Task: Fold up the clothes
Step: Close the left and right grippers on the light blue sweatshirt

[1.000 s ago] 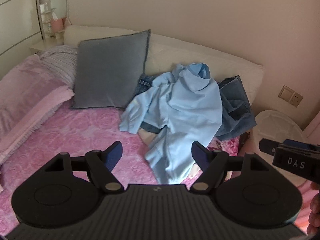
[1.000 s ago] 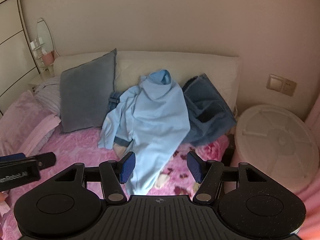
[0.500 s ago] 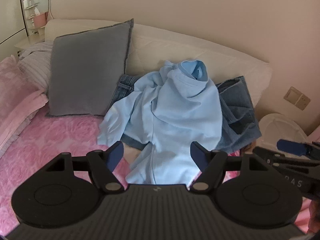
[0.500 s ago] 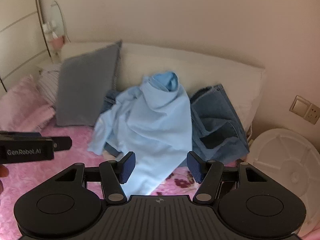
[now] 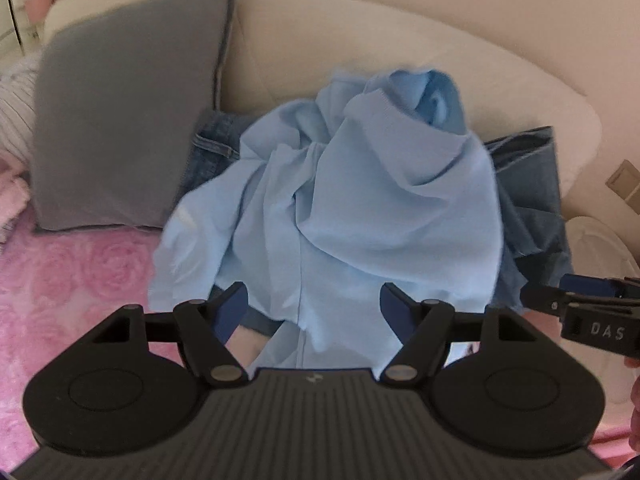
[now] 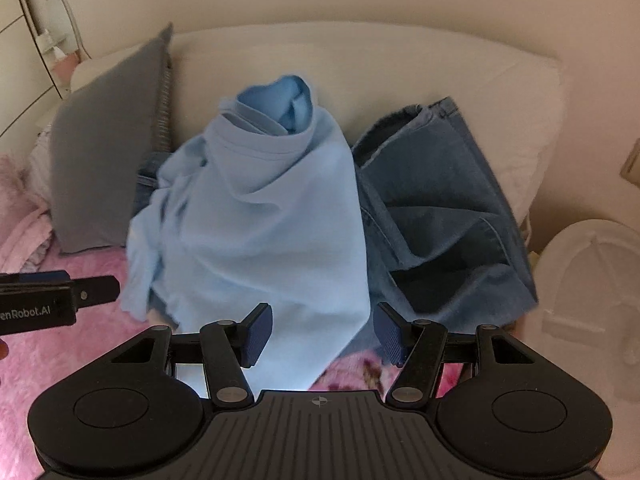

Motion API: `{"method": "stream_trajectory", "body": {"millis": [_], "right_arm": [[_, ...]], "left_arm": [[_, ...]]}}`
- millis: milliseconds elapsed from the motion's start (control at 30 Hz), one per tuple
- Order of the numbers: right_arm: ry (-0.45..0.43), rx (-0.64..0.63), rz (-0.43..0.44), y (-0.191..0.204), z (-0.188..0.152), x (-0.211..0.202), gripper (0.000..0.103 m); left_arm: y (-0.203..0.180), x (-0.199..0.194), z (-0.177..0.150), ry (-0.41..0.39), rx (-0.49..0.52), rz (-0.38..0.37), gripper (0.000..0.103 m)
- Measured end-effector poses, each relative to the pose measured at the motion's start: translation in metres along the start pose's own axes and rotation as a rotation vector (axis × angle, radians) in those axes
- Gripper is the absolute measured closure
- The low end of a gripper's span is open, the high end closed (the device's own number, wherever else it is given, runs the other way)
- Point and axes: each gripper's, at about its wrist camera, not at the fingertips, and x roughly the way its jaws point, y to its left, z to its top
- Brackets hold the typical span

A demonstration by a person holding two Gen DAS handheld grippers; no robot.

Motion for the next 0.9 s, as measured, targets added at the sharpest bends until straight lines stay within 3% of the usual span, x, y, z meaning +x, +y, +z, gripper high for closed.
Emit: {"method": "stream_trajectory", "body": {"millis": [267, 467, 533, 567, 633, 667, 700, 900], "right_arm": [[0.002, 0.005, 0.003, -0.012, 0.024, 0.064, 0.043], [0.001, 0.013, -0.001, -0.022, 0.028, 0.098, 0.042], [0.004, 0.019, 0.009, -0.026, 0.027, 0.106, 0.043], [0.005, 0.020, 0.024, -0.027, 0.026, 0.109, 0.043], [-0.007, 0.007, 0.059, -0.026, 0.026, 0.107, 0.080], [0.004, -0.010, 0.069, -0.023, 0.026, 0.106, 0.100], [0.002, -0.019, 0.068, -0.021, 0.025, 0.104, 0.101], [-0.070, -0.056, 0.112, 0.000, 0.025, 0.059, 0.102]], "left_arm": [[0.022, 0.077, 0.012, 0.030, -0.065, -0.048, 0.034], [0.040, 0.126, -0.004, 0.076, -0.154, -0.113, 0.034], [0.047, 0.133, -0.010, 0.069, -0.209, -0.152, 0.039], [0.049, 0.133, -0.012, 0.063, -0.229, -0.181, 0.052], [0.051, 0.132, -0.012, 0.061, -0.244, -0.206, 0.070], [0.052, 0.130, -0.011, 0.060, -0.244, -0.207, 0.085], [0.052, 0.128, -0.011, 0.057, -0.242, -0.208, 0.096], [0.063, 0.071, -0.013, -0.047, -0.207, -0.218, 0.100]]}}
